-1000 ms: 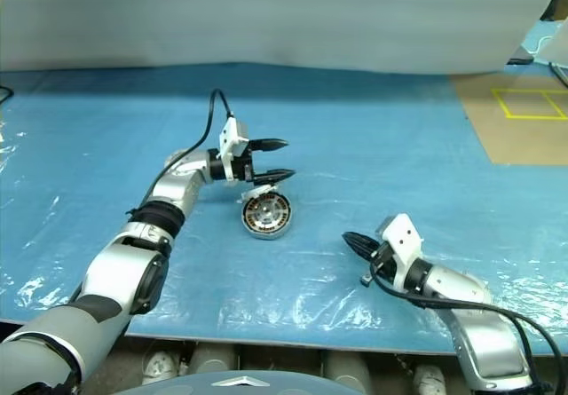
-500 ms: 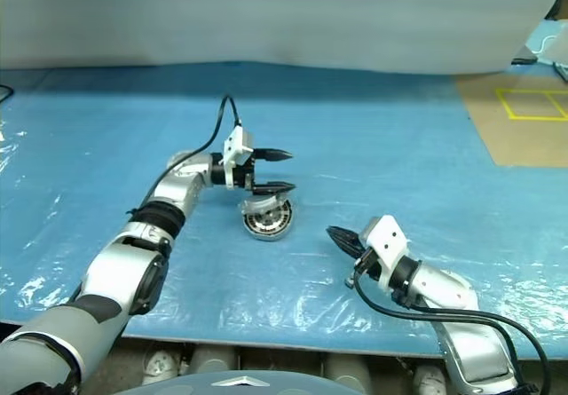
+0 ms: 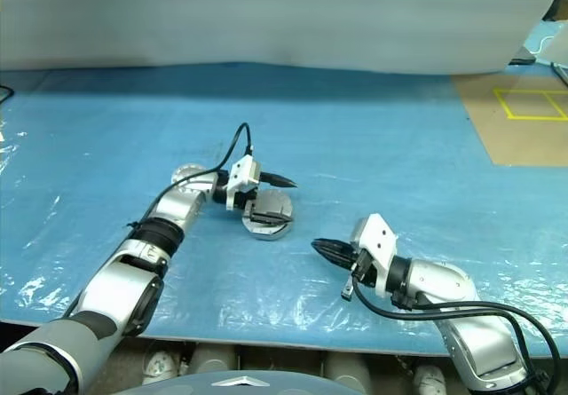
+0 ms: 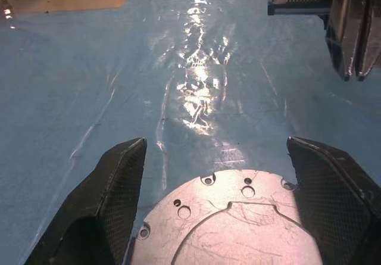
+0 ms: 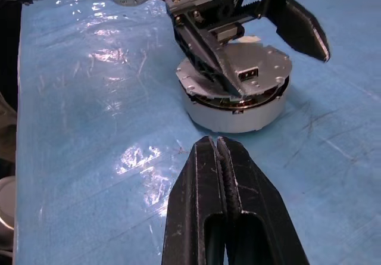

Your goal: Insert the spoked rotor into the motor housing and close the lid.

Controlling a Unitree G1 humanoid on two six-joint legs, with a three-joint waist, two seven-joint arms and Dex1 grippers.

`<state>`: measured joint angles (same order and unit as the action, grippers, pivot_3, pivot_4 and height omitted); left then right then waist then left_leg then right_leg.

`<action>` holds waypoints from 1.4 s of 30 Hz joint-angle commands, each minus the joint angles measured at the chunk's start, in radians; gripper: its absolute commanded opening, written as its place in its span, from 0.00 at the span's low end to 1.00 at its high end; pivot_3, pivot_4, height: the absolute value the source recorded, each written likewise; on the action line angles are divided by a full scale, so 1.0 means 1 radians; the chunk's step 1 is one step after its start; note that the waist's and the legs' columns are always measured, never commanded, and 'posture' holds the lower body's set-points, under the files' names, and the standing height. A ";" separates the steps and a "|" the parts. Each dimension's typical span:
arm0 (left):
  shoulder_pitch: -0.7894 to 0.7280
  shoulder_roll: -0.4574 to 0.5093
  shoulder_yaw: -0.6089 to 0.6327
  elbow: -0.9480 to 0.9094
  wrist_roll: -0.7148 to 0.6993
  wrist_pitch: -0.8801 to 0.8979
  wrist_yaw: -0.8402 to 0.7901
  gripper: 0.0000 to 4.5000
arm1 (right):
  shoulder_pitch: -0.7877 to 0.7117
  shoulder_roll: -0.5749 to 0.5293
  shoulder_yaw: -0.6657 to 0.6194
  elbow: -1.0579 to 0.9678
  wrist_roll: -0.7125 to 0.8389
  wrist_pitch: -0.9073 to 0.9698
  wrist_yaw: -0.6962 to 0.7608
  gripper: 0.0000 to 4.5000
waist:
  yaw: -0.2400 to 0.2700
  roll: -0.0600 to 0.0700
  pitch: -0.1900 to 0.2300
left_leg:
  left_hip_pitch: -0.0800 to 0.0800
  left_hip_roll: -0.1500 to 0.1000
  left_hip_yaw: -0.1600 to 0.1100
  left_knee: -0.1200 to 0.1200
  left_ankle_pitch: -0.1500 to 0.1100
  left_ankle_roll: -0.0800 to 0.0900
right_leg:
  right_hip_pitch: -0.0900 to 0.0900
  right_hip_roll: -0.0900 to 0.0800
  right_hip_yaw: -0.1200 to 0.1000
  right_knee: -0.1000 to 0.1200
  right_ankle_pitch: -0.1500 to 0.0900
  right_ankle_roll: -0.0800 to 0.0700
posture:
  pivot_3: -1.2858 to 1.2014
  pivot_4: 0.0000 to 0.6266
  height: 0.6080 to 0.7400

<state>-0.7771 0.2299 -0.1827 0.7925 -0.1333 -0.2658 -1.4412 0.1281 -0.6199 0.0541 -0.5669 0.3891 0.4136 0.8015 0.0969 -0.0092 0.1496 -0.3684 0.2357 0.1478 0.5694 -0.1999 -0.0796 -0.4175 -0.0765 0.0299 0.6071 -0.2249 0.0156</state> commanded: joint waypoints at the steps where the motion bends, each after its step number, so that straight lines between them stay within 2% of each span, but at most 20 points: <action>1: 0.009 0.004 -0.017 -0.043 -0.002 -0.004 -0.023 0.88 | -0.017 -0.009 0.015 -0.025 -0.020 -0.005 -0.012 0.01 | 0.000 0.000 0.000 | 0.000 0.000 0.000 0.000 0.000 0.000 | 0.000 0.000 0.000 0.000 0.000 0.000 | 0.52 0.24 1.00; 8: 0.021 0.030 -0.078 -0.004 0.076 -0.125 -0.023 0.88 | -0.012 -0.019 0.013 -0.033 -0.034 -0.007 -0.023 0.01 | 0.001 0.000 0.000 | 0.000 0.000 0.000 -0.001 0.000 0.000 | 0.000 0.000 0.000 0.000 0.000 0.000 | 0.52 0.24 1.00; 12: -0.001 0.021 -0.057 -0.003 0.047 -0.112 -0.013 0.88 | -0.007 -0.032 0.014 -0.029 -0.045 -0.013 -0.025 0.01 | 0.002 0.001 0.000 | 0.001 0.000 0.000 0.000 0.000 0.000 | 0.001 0.000 0.000 0.000 0.000 0.000 | 0.52 0.24 1.00; 21: -0.001 -0.027 0.048 -0.191 -0.126 0.047 0.044 0.88 | -0.080 -0.016 0.047 -0.035 -0.044 0.038 -0.050 0.01 | 0.000 0.001 0.000 | 0.000 0.000 0.000 0.002 0.000 0.000 | 0.001 0.000 0.000 0.000 0.000 0.000 | 0.52 0.24 1.00; 24: 0.019 -0.028 0.088 -0.345 -0.227 0.244 0.090 0.88 | -0.103 -0.012 0.056 -0.026 -0.047 0.047 -0.055 0.01 | 0.000 0.001 0.000 | 0.000 0.000 0.000 0.001 0.000 0.000 | 0.001 0.000 0.000 0.000 0.000 0.000 | 0.52 0.24 1.00; 27: 0.046 0.023 0.120 -0.467 -0.293 0.397 0.112 0.88 | -0.125 -0.015 0.045 0.002 -0.040 0.042 -0.043 0.01 | -0.005 0.002 0.001 | 0.000 0.000 0.000 0.000 0.000 0.000 | 0.000 0.001 0.000 0.000 0.000 0.000 | 0.52 0.24 1.00; 30: 0.073 0.084 0.145 -0.529 -0.318 0.466 0.126 0.88 | -0.153 0.015 0.011 0.022 -0.005 0.045 -0.059 0.01 | -0.006 0.003 0.001 | 0.001 0.001 0.000 -0.001 0.000 0.000 | 0.000 0.002 0.000 0.000 0.000 -0.001 | 0.52 0.24 1.00; 34: 0.132 0.173 0.172 -0.570 -0.329 0.509 0.120 0.88 | -0.241 0.081 -0.016 0.041 0.079 0.103 -0.084 0.01 | -0.008 0.003 0.001 | 0.000 0.001 0.001 0.000 0.000 0.000 | -0.001 0.001 0.001 0.000 0.000 -0.001 | 0.52 0.24 1.00; 40: 0.272 0.267 0.196 -0.662 -0.332 0.482 0.110 0.88 | -0.332 0.084 0.044 0.168 0.025 0.045 -0.013 0.01 | -0.006 0.003 0.001 | 0.000 0.001 0.001 -0.001 0.000 0.000 | -0.001 0.001 0.000 0.000 0.000 -0.001 | 0.52 0.24 1.00; 42: 0.338 0.285 0.220 -0.713 -0.338 0.480 0.144 0.88 | -0.366 0.087 0.067 0.217 0.024 0.012 0.040 0.09 | -0.007 0.004 0.001 | 0.000 0.001 0.001 -0.001 0.000 0.000 | -0.001 0.001 -0.001 0.000 0.000 -0.001 | 0.52 0.24 1.00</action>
<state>-0.4578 0.5033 0.0055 0.1486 -0.4508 0.2356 -1.3141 -0.2080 -0.5293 0.1109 -0.3556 0.4094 0.4683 0.7994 0.0902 -0.0057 0.1511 -0.3693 0.2371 0.1487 0.5678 -0.1999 -0.0798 -0.4188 -0.0751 0.0292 0.6072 -0.2252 0.0148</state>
